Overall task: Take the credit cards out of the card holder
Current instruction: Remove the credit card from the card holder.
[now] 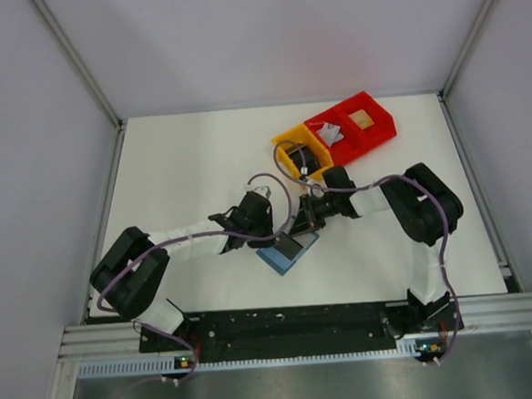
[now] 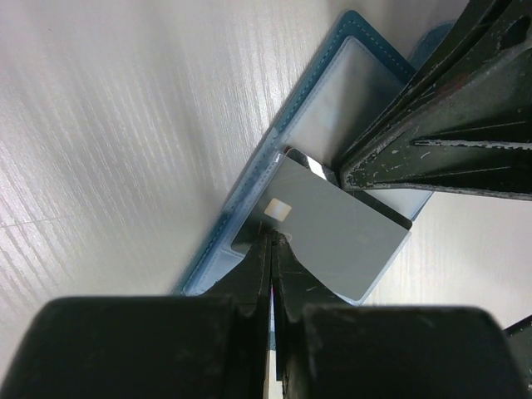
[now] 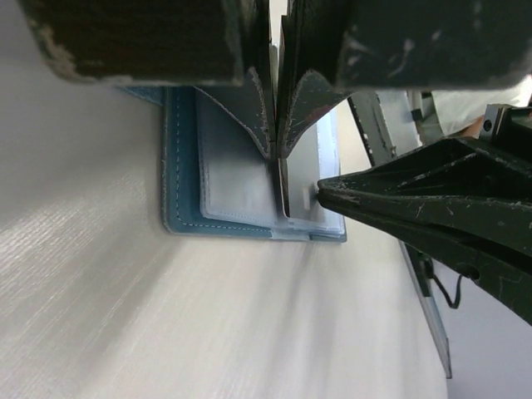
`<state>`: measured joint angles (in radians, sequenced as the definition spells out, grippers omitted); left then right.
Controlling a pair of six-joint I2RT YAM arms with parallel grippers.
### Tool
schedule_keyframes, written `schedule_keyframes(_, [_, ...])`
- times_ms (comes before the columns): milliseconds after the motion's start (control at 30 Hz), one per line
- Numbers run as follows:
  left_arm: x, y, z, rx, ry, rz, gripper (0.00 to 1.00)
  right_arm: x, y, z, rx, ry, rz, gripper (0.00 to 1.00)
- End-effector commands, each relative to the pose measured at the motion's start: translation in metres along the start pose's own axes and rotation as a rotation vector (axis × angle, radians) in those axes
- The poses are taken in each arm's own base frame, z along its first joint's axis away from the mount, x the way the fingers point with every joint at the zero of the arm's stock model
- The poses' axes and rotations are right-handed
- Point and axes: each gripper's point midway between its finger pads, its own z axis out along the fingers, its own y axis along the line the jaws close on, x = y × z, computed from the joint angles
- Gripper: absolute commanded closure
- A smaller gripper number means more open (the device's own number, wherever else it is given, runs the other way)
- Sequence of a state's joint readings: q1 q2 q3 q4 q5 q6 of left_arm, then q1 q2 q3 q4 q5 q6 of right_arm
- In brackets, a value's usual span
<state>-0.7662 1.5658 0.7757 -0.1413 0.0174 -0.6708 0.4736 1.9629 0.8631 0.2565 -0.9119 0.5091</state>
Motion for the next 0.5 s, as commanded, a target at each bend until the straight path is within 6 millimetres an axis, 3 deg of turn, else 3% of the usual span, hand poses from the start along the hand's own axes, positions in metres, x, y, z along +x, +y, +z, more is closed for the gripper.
schedule_keyframes(0, [0.041, 0.024, -0.001, -0.065, 0.136, 0.005, 1.00, 0.005, -0.026, -0.006, 0.192, 0.022, -0.055, 0.99])
schedule_keyframes(133, [0.043, 0.025, 0.001, -0.066, 0.143, 0.005, 1.00, 0.012, -0.030, -0.004, 0.254, 0.073, -0.085, 0.96])
schedule_keyframes(467, [0.046, 0.025, 0.002, -0.057, 0.150, -0.002, 1.00, 0.020, -0.017, 0.006, 0.211, 0.133, -0.120, 0.84])
